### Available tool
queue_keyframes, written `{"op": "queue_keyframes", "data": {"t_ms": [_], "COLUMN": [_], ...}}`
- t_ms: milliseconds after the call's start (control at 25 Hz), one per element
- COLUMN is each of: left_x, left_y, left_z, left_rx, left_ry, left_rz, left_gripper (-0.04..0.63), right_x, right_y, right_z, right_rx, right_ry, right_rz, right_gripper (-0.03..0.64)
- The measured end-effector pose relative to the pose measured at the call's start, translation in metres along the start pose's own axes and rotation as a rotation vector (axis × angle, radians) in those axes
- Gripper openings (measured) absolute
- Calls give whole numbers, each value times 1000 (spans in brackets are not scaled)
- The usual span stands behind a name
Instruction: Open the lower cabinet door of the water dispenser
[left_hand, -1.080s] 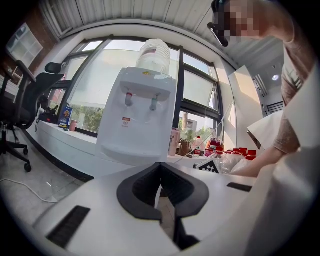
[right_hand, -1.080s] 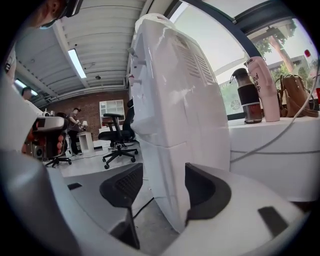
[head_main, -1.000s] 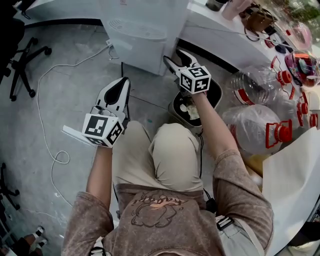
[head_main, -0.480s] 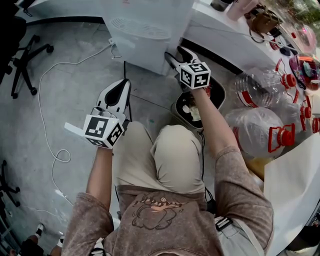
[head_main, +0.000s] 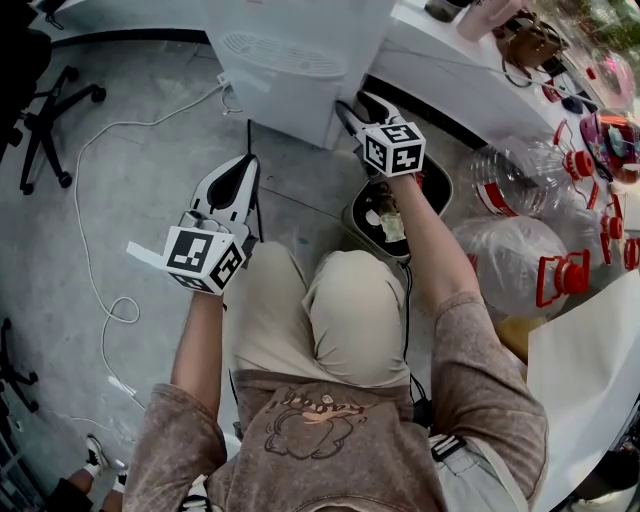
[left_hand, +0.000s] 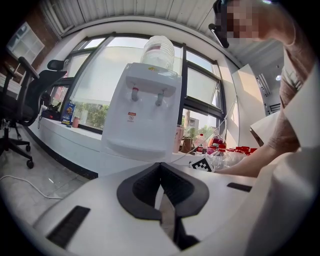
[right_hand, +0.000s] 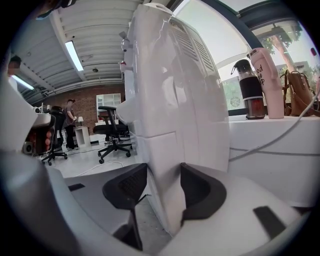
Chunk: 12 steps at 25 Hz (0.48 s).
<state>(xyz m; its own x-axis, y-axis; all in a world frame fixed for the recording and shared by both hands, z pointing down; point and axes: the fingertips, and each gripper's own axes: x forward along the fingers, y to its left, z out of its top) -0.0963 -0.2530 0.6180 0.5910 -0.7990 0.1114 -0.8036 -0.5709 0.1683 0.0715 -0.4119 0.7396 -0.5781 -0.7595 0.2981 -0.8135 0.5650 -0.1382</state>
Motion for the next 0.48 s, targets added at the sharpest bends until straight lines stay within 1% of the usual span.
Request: {"op": "queue_keyframes", "data": {"t_ms": [200, 480], "left_x": [0, -1], "left_y": [0, -2], "left_z": [0, 1], "left_rx": [-3, -12], "left_ry": [3, -7], "left_rz": [-5, -12], "left_gripper": [17, 17], "right_x": [-1, -1], "right_y": [-1, 2], "right_z": [0, 0], "right_rx": [21, 18], "right_ry": [-7, -9], "right_rz": [-18, -30], "right_gripper": [198, 178]}}
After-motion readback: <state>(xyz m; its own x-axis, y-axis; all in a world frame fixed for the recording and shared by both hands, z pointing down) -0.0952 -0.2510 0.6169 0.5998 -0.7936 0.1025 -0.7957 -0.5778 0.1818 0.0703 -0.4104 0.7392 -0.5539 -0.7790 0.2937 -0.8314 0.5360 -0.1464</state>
